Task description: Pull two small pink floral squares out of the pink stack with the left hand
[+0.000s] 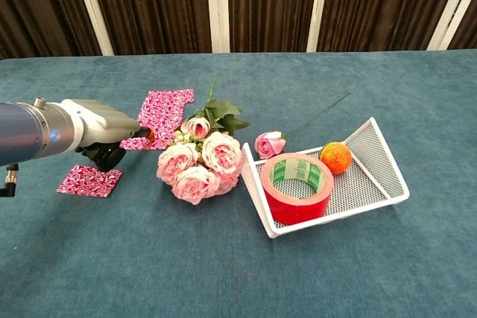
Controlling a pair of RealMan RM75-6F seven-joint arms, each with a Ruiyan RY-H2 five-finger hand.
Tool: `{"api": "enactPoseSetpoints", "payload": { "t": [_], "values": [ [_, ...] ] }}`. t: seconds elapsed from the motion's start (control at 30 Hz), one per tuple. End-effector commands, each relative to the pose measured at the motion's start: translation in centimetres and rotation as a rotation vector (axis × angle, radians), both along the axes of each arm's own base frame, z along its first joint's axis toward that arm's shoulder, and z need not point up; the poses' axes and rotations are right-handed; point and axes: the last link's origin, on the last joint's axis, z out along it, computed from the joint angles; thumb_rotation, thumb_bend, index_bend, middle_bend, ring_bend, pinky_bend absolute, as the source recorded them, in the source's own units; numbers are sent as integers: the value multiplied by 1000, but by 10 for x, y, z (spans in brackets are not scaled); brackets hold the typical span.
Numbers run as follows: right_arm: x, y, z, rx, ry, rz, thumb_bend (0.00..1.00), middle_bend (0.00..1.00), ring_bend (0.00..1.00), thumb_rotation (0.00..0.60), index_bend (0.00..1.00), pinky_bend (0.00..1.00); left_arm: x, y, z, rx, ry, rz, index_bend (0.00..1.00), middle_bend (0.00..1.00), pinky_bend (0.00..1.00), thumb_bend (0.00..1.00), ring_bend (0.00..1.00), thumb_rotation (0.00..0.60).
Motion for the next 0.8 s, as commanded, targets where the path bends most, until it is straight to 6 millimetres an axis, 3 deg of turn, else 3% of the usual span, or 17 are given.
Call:
{"api": "enactPoseSetpoints", "payload": {
  "t": [0.03, 0.33, 0.8],
  "values": [
    [0, 0, 0, -1, -1, 1, 367, 49, 150, 600, 0, 264, -1, -1, 2, 5, 13, 10, 13, 834, 620, 1000, 742, 600],
    [1, 1, 2, -3, -10, 7, 367, 49, 150, 600, 0, 264, -15, -2, 9, 21, 52, 37, 16, 834, 620, 1000, 742, 600],
    [1, 2, 2, 3, -20, 14, 367, 49, 150, 600, 0, 264, -57, -2, 29, 53, 129, 91, 20, 834, 620, 1000, 742, 600]
  ]
}}
